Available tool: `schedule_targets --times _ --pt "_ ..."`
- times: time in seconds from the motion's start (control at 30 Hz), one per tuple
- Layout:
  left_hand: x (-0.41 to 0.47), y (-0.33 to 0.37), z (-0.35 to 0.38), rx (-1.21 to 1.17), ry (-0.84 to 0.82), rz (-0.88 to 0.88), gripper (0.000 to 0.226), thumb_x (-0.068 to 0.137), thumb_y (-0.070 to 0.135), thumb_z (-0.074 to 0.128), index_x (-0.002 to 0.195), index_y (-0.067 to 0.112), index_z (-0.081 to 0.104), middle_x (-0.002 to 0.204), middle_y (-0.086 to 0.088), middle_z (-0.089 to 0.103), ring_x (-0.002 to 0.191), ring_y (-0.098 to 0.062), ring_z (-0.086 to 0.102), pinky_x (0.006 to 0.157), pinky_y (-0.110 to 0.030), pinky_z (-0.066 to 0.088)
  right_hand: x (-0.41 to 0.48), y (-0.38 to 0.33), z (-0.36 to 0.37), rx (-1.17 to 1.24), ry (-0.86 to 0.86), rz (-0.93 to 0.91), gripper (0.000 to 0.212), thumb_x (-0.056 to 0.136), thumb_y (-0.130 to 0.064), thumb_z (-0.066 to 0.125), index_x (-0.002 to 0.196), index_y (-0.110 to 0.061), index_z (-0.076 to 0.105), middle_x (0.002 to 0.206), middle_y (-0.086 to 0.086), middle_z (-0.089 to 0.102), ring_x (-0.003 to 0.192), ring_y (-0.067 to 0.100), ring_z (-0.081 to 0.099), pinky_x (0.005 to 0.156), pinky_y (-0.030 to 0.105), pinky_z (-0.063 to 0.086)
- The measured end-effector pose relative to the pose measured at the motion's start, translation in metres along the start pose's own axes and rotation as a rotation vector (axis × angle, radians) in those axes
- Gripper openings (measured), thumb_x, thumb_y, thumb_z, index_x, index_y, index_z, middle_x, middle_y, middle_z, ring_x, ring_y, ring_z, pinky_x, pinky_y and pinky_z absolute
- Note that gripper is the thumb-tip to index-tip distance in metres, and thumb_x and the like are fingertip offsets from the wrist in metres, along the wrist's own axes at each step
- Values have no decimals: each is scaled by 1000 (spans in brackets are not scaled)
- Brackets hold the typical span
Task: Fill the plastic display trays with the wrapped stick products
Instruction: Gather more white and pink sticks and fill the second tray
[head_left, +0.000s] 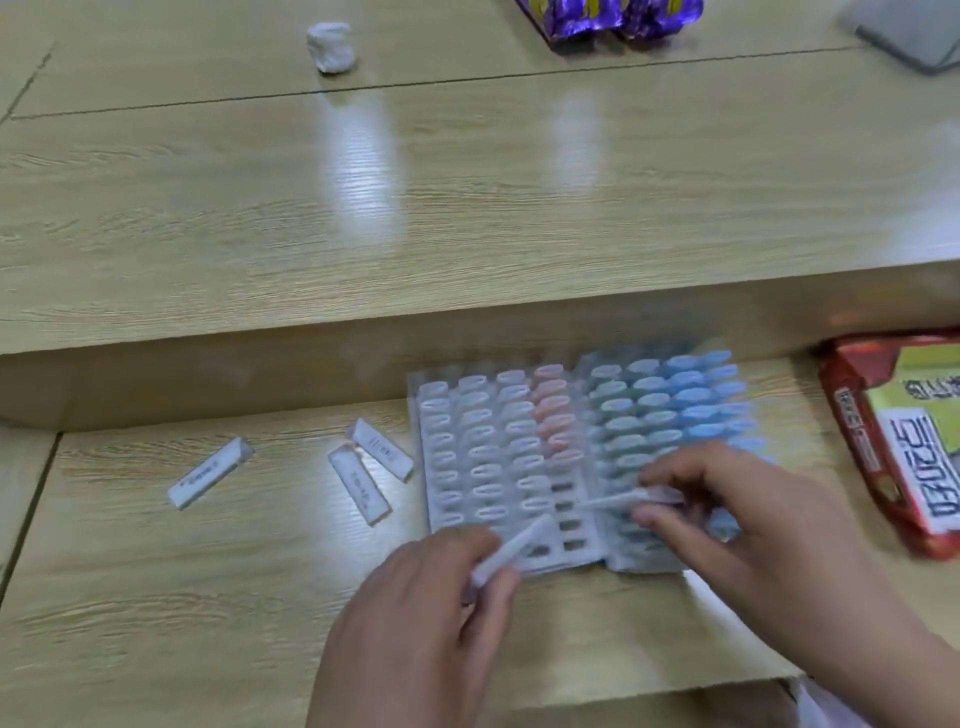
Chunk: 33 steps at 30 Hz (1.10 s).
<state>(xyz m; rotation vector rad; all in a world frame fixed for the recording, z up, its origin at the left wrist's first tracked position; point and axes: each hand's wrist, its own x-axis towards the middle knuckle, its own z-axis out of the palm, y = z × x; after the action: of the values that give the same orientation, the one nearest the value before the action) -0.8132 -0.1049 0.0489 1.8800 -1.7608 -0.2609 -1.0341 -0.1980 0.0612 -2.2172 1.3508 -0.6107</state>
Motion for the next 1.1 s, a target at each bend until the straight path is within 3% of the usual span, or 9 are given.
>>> schedule_targets --times 0.1,0.2,0.3,0.73,0.9,1.0,1.1 --pt "-2 -1 10 65 2 71 19 84 42 54 84 30 69 72 13 65 70 -7 54 62 -22 43 2 1 4 -44 -30 -69 19 84 -44 59 97 -33 67 81 -32 48 76 -7 46 69 7 36" --pt "-3 0 18 90 -10 145 23 86 36 58 84 22 75 75 6 67 63 -19 64 54 -27 50 0 4 11 -90 -62 -126 26 89 -43 52 103 -30 69 85 -31 52 80 -4 53 64 14 40" --pt "-1 4 21 177 -17 164 25 86 33 57 80 18 77 70 3 64 58 -22 62 49 -26 51 -4 8 18 -120 -56 -172 26 91 -40 53 105 -27 71 92 -20 67 82 10 64 61 23 48" --pt "7 14 27 347 -62 132 29 83 37 51 70 23 73 61 3 53 53 -22 56 40 -27 39 7 12 28 -98 58 -132 23 92 -40 55 102 -29 73 98 -23 67 85 8 59 62 28 51" --pt "8 20 28 348 -83 92 12 74 32 73 69 22 72 61 3 52 53 -21 55 39 -26 36 16 9 31 -68 111 -146 21 88 -38 64 100 -27 77 93 -16 67 83 11 56 58 30 51" --pt "9 16 26 266 -107 63 31 79 44 50 74 25 73 66 7 57 59 -17 60 40 -21 40 20 10 33 -71 116 -166 22 90 -37 62 101 -26 77 92 -15 67 82 12 56 57 32 51" --pt "11 14 21 195 -115 49 31 80 47 48 78 27 72 70 12 60 64 -13 62 42 -17 40 24 10 35 -70 128 -204 25 91 -36 59 102 -24 78 91 -12 69 79 18 59 55 37 52"
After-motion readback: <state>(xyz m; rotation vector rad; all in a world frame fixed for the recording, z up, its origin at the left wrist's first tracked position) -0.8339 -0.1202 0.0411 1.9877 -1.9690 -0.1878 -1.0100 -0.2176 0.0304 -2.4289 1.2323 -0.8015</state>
